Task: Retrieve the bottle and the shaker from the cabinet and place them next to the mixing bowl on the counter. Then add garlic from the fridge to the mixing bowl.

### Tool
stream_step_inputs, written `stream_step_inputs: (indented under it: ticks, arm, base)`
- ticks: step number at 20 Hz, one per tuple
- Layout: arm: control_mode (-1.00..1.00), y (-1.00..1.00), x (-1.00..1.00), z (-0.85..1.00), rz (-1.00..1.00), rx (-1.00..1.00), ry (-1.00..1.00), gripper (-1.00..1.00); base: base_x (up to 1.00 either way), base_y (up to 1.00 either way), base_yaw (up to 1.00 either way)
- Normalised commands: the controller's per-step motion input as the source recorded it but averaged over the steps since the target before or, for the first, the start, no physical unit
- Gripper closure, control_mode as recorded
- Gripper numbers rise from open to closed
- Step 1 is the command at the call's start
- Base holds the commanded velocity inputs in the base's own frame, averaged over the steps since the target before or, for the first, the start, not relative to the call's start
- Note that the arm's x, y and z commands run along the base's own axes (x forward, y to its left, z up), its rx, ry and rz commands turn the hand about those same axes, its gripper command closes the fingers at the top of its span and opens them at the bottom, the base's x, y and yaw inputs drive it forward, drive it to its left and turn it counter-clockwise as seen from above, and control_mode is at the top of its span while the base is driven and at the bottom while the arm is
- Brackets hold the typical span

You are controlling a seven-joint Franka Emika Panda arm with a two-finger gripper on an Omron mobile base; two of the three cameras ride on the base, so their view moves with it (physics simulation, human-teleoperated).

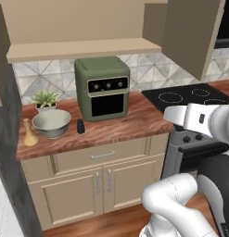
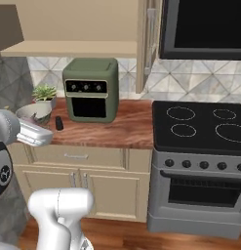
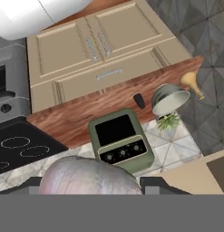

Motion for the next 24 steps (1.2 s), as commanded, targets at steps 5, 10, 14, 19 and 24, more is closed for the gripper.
stream_step_inputs:
  ticks: [5,10,14,19,24]
  arm:
    - [1.00,0.00,0.00,0.00,0.00,0.00,0.00,1.00]
    - [1.00,0.00,0.00,0.00,0.00,0.00,0.00,1.00]
    - [1.00,0.00,0.00,0.00,0.00,0.00,0.00,1.00]
    - [1.00,0.00,0.00,0.00,0.00,0.00,0.00,1.00]
    - [1.00,0.00,0.00,0.00,0.00,0.00,0.00,1.00]
  base:
    - [0.18,0.51,0.00]
    - [0.37,0.35,0.00]
    - [0.47,0.26,0.00]
    - [0.35,0.36,0.00]
    - [0.33,0.46,0.00]
